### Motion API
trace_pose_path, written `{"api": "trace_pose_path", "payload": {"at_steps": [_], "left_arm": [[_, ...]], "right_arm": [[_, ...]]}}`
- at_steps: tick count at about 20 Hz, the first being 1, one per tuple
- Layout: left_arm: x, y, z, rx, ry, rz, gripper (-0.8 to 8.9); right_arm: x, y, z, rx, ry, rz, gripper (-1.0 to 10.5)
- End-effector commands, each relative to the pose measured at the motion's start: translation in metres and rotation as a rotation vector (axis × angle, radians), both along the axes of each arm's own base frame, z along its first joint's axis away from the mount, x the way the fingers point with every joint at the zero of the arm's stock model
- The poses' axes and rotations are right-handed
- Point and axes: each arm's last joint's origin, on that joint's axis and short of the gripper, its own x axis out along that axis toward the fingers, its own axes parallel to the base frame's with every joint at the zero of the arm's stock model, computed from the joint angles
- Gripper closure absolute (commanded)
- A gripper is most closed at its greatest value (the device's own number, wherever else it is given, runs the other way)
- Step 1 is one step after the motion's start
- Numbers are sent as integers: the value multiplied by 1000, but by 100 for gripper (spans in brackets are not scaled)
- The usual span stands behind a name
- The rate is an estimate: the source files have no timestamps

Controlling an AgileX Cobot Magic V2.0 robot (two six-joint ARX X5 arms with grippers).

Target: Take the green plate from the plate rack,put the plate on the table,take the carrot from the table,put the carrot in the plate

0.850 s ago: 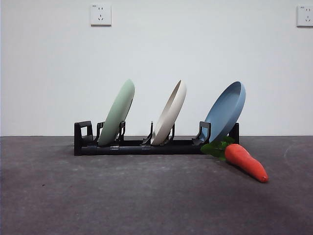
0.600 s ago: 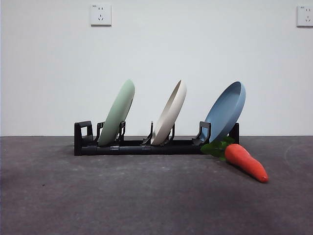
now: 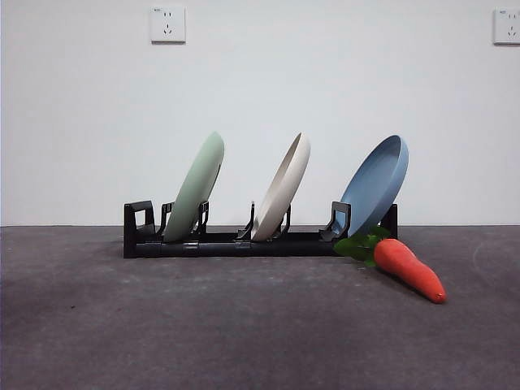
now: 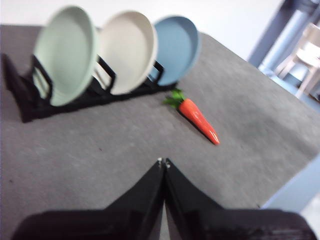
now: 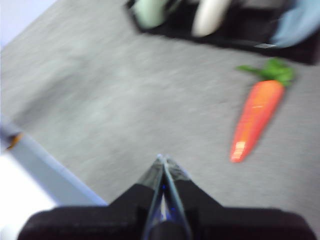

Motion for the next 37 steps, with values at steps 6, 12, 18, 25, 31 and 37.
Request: {"api": "trace_pose_path", "payload": {"at_steps": [6, 12, 18, 25, 31, 37], "left_arm": [[2, 0, 9, 38, -9, -6, 434], [7, 0, 11, 35, -35, -6, 188], [41, -2, 25, 28, -68, -22, 188], [136, -32, 44, 64, -68, -85, 189], [232, -71, 34, 153, -34, -74, 189], [301, -97, -1, 209, 26, -49, 189]], "right_arm": [[2, 1, 3, -4, -20, 39, 629], [2, 1, 3, 9, -3, 25, 317], [2, 1, 3, 11, -2, 25, 317], [2, 1, 3, 11, -1, 24, 317], [1, 1, 2, 9, 9, 21, 317], [0, 1, 1, 7, 26, 21, 317]]}}
